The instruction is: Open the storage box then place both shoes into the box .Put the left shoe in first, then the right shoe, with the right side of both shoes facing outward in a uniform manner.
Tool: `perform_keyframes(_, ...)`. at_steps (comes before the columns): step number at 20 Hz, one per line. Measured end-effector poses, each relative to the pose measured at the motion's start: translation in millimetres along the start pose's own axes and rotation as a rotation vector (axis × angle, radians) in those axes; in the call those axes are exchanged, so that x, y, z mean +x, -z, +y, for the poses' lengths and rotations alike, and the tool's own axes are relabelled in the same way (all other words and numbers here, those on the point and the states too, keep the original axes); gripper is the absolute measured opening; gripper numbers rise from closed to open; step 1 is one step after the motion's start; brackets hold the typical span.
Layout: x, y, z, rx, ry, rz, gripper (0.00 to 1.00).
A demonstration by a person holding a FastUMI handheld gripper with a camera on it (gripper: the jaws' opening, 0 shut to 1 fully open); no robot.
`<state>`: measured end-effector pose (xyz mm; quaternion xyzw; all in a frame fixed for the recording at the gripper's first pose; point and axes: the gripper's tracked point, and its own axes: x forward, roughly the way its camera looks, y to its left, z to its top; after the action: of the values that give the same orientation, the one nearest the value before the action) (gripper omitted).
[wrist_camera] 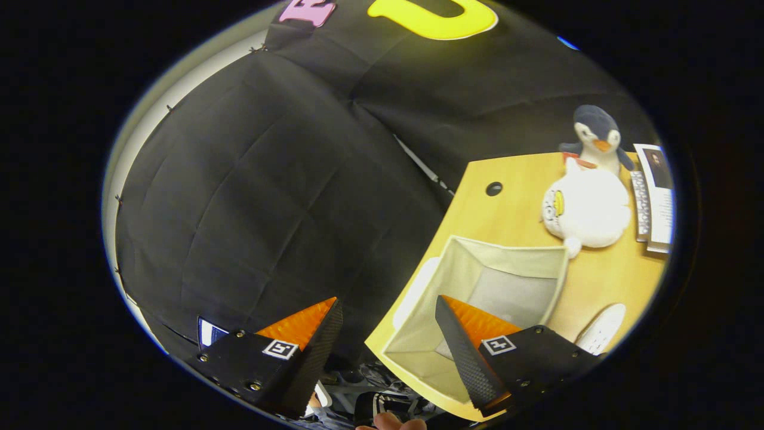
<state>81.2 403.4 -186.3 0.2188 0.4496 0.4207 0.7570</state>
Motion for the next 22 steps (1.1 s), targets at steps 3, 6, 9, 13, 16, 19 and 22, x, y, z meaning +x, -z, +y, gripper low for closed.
perform_keyframes(3,-23.3,9.2,-45.1,0.028,0.071,-0.010,0.96)
perform_keyframes(6,-48.0,25.8,-77.6,0.073,0.123,-0.019,0.96)
perform_keyframes(9,-70.7,44.7,-109.4,0.108,0.182,-0.026,0.96)
perform_keyframes(13,-91.8,76.0,-162.4,0.179,0.301,0.013,0.96)
perform_keyframes(16,-103.1,99.9,-198.7,0.235,0.373,0.055,0.96)
perform_keyframes(19,-109.8,130.8,-230.5,0.254,0.455,0.120,0.96)
perform_keyframes(22,-119.8,156.8,-257.2,0.221,0.542,0.205,0.96)
